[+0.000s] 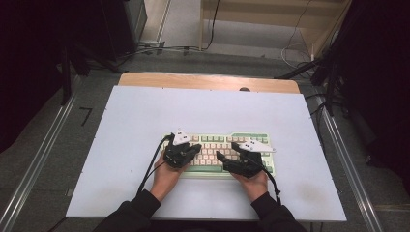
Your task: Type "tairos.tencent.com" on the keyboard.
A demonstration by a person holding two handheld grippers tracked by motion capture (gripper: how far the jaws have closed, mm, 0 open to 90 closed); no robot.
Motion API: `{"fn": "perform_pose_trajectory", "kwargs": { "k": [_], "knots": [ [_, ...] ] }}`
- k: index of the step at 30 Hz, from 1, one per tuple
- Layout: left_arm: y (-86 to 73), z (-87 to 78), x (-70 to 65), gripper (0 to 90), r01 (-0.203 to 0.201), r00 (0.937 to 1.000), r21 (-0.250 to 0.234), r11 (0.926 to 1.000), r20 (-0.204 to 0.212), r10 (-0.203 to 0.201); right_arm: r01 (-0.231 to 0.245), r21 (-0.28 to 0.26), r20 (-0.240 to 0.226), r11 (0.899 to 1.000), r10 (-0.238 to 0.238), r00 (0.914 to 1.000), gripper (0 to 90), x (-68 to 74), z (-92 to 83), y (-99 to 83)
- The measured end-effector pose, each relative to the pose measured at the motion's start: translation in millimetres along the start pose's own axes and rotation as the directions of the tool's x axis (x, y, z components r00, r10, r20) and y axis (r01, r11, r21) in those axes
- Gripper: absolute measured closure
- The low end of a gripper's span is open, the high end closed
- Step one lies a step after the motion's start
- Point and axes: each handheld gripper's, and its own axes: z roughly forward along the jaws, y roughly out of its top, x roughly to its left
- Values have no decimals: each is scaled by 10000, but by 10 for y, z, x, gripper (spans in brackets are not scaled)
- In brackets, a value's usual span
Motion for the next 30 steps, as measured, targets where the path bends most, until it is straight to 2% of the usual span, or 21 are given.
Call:
{"fn": "perform_pose_trajectory", "kwargs": {
  "k": [3, 5, 7, 8, 10, 13, 16, 19, 21, 24, 30],
  "knots": [
    [3, 2, 1, 900, 36, 10000, 100, 9999, 8, -37, 19, -2, 0, 10000, -19, 10000, 266, 0, -2, 0],
    [12, 20, 2, 900, 21, 9999, 465, 9989, 123, -27, 21, -6, -6, 10000, -21, 10000, 267, 1, -2, 1],
    [50, 0, -34, 900, -237, 9996, 704, 9972, -128, 247, 22, 13, 0, 10000, -22, 10000, 267, 2, 2, -1],
    [57, -21, -47, 900, -234, 9997, 520, 9984, -82, 239, 16, 32, -5, 10000, -16, 10000, 267, 4, 5, -2],
    [78, -63, -57, 783, -81, 9999, 209, 9997, 139, 78, 28, 26, -14, 10000, -28, 10000, 268, 8, 8, -2],
    [112, -146, -52, 550, 104, 9999, -428, 9990, 103, -99, 35, -8, -10, 10000, -35, 10000, 270, 3, -3, 1],
    [133, -212, 4, 370, 364, 9990, -917, 9951, -239, -387, 12, -34, 15, 10000, -12, 10000, 277, -4, -15, 4],
    [114, -243, 77, 280, 457, 9934, -1081, 9931, -996, -565, 85, -124, 21, 9999, -85, 10000, 309, -9, -30, 7],
    [84, -269, 132, 277, 583, 9883, -1200, 9911, -1335, -743, 93, -194, 74, 9998, -91, 9999, 357, -10, -47, 12],
    [57, -314, 213, 277, 948, 9822, -1355, 9862, -1486, -1148, 93, -342, 112, 9994, -89, 9999, 468, -11, -74, 18],
    [-17, -379, 292, 279, 1059, 9745, -1589, 9816, -1798, -1342, 353, -399, 92, 9986, -350, 9993, 707, -9, -109, 18]
  ]
}}
